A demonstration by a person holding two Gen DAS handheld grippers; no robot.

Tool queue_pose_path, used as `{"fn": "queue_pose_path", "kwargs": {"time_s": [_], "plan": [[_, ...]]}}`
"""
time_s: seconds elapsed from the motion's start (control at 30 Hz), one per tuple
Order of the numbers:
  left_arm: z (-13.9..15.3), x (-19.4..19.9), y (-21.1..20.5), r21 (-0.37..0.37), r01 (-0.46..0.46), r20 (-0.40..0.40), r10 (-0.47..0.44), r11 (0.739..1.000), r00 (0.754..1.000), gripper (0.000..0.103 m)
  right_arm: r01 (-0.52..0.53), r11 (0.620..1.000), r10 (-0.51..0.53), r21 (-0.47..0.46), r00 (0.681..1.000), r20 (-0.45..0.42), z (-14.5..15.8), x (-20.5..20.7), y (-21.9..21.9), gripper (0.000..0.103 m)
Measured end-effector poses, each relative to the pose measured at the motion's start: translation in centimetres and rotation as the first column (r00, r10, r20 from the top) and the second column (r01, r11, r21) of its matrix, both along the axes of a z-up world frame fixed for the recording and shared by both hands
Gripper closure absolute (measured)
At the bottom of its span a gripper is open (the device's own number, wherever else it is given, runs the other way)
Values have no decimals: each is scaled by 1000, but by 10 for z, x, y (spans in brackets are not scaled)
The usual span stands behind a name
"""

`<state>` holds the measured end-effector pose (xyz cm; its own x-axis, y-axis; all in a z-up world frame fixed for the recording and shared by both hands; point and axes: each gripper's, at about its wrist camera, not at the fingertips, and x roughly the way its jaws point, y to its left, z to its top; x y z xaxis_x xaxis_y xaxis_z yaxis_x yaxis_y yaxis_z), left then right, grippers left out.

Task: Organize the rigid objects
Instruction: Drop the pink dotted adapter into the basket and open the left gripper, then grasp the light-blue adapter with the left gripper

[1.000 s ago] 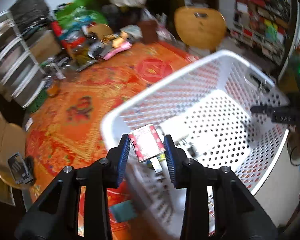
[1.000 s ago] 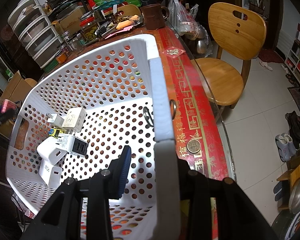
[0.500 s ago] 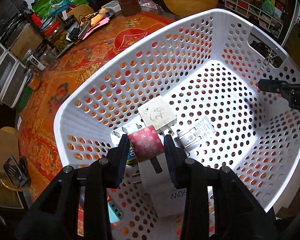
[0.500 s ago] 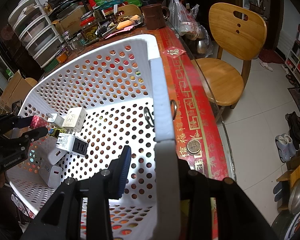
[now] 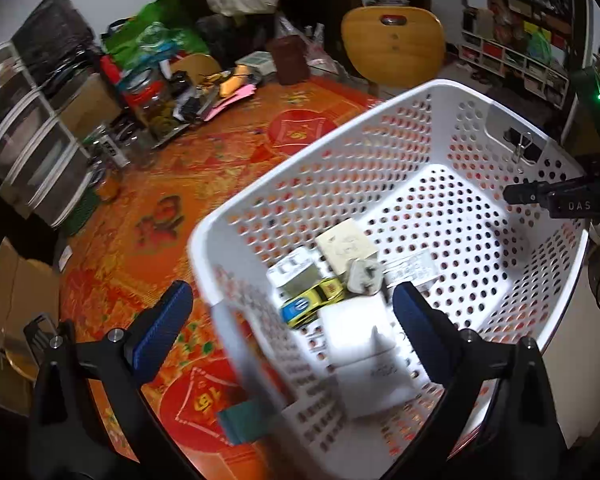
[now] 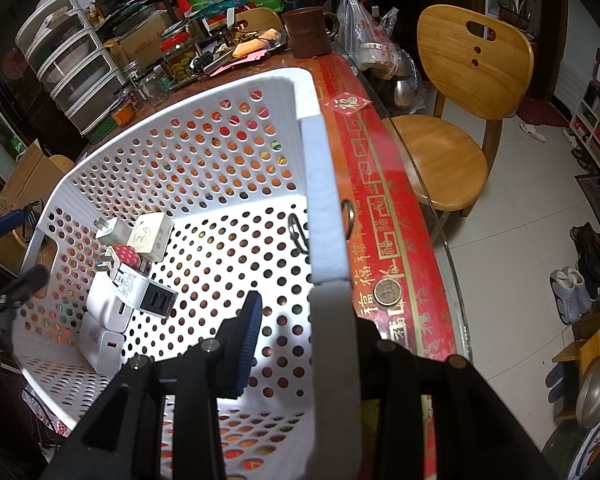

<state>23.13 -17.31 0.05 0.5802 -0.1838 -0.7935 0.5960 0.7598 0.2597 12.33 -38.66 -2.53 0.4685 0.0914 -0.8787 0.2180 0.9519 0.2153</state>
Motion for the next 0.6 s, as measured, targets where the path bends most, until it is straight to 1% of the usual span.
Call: {"fn": "queue_pose_path", "kwargs": {"time_s": [0.13,0.17,0.23,0.27,0.3,0.33,0.37,0.43,0.47,0.5,0.53,0.6], "plan": [[4,-8,33,2,-55,24,55,999,998,3,-1,1000,1,0,1000,0,0,0,0,67],[8,-13,48,-17,-76,40,77,997,996,3,0,1000,0,0,1000,0,0,0,0,67],[13,-19,74,-66,-119,41,122,991,992,3,0,1000,0,1,1000,0,0,0,0,67],[18,-21,97,-114,-158,31,163,981,986,3,0,1000,0,0,1000,0,0,0,0,67],[21,-22,115,-150,-192,29,198,970,980,0,0,1000,0,0,1000,-1,0,0,0,67],[21,-23,127,-169,-217,33,225,962,974,1,1,1000,-1,0,1000,-1,0,0,0,67],[19,-23,143,-179,-259,40,270,949,962,1,2,1000,-2,-1,1000,-1,0,-1,0,67],[3,-19,172,-159,-371,47,382,915,923,1,2,1000,-2,0,1000,0,0,-1,0,67],[-6,-18,179,-156,-389,34,398,908,917,1,2,1000,-2,1,1000,1,-1,-2,-1,67],[-24,-15,188,-162,-399,-22,401,902,916,1,2,1000,-2,1,1000,2,0,-2,-1,67],[-35,-14,191,-168,-400,-62,396,901,916,1,2,1000,-2,2,1000,3,0,-2,-1,67],[-63,-13,193,-183,-388,-151,365,903,919,1,3,1000,-3,5,1000,4,0,-2,-2,67]]}}
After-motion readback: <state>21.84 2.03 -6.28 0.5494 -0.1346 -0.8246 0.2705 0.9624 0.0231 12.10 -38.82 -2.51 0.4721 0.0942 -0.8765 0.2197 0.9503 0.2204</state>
